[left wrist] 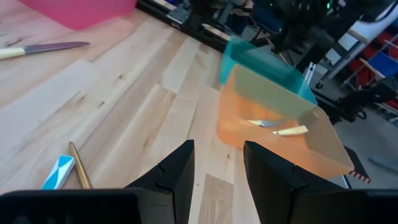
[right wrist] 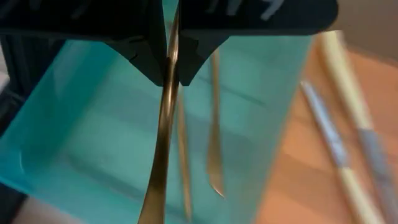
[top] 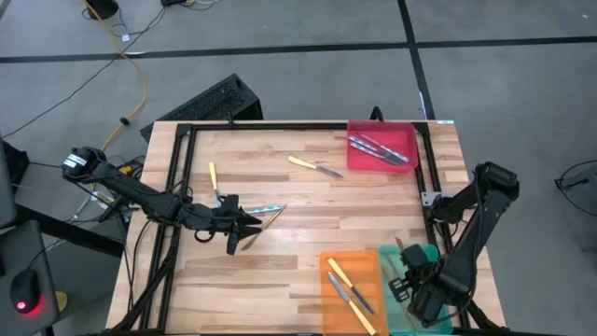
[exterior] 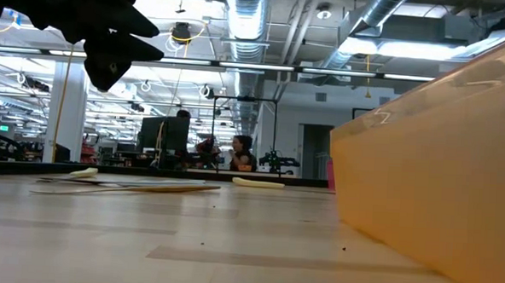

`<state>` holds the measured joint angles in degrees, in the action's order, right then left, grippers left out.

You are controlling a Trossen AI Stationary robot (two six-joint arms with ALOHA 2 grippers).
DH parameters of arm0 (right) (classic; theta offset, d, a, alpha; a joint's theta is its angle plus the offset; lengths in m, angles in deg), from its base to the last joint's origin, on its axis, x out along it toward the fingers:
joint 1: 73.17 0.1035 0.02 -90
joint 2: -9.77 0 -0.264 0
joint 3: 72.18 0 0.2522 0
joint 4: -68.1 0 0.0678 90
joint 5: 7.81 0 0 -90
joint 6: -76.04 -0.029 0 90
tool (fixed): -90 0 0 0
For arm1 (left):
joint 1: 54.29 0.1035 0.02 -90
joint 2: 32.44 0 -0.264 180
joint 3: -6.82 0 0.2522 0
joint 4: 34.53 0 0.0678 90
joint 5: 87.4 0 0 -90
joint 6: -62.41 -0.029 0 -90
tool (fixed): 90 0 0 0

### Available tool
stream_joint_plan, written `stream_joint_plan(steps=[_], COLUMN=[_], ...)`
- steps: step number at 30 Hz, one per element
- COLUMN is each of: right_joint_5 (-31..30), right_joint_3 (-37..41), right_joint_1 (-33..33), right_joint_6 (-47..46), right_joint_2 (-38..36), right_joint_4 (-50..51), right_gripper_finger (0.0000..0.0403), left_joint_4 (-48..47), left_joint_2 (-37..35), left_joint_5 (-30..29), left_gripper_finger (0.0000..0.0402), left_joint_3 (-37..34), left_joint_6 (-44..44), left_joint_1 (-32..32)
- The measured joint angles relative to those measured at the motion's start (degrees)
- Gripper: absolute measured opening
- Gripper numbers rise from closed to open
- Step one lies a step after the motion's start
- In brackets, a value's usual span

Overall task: Sort silverware by color (type)
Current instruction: Put the gold knife into the orange bin

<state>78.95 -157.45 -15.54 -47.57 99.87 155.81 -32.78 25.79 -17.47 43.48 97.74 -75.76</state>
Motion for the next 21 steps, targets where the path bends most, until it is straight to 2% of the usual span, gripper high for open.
stream_joint_plan(steps=[5, 14, 21], right_joint_5=[4.8, 4.9, 5.0], right_joint_3=[0.0, 0.1, 2.6], right_joint_1=[0.2, 0.7, 2.4], right_joint_6=[0.8, 4.9, 5.1], right_joint_2=[3.8, 8.2, 8.3], right_joint_4=[-2.1, -4.1, -4.3], right_gripper_finger=[0.0021, 0.0021, 0.0021], left_joint_4=[0.0, -0.1, -0.3], left_joint_2=[0.0, 0.0, 0.0], left_joint_5=[-0.1, -0.1, -0.1], left_gripper_finger=[0.0122, 0.0122, 0.0122], left_joint_3=[0.0, 0.0, 0.0], left_joint_6=[0.5, 0.5, 0.5], left_joint_1=[0.0, 0.0, 0.0])
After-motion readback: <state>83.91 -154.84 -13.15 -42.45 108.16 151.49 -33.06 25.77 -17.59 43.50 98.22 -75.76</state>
